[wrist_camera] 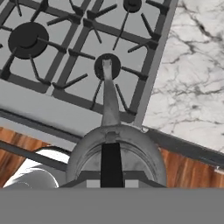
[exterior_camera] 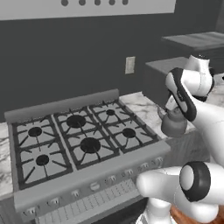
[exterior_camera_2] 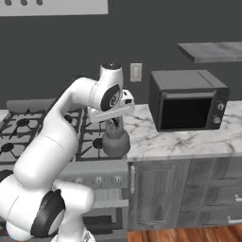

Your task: The kettle is done boiling. Turn off the stove, then wait for 300 timesteps before moving the kettle to the dining table.

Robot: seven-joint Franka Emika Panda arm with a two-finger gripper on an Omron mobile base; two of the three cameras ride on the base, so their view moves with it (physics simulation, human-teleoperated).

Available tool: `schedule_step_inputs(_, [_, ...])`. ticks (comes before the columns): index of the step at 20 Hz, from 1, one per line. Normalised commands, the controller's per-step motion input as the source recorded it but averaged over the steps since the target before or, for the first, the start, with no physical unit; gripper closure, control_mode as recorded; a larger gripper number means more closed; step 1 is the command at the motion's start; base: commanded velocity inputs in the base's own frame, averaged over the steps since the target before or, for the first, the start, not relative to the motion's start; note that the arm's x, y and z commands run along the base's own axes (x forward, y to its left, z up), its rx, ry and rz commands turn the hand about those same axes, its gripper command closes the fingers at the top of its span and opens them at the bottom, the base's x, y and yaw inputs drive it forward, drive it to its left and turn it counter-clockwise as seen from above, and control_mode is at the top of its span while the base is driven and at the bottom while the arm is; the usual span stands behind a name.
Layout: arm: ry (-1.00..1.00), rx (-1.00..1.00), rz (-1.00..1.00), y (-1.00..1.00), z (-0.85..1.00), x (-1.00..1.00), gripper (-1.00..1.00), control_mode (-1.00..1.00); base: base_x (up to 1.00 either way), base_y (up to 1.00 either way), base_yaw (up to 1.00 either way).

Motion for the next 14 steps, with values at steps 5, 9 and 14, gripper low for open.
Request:
schedule_step_inputs(5, [0.00,0.00,0.00,0.00,0.00,0.00,1.00,1.00,-0.19,0.02,-0.43])
schedule_step_inputs(9, [0.00,0.00,0.00,0.00,0.00,0.00,1.00,1.00,-0.04,0.08,-0.38])
schedule_step_inputs(14, [0.00,0.00,0.00,0.00,0.00,0.00,1.00,1.00,-0.20,0.00,-0.43])
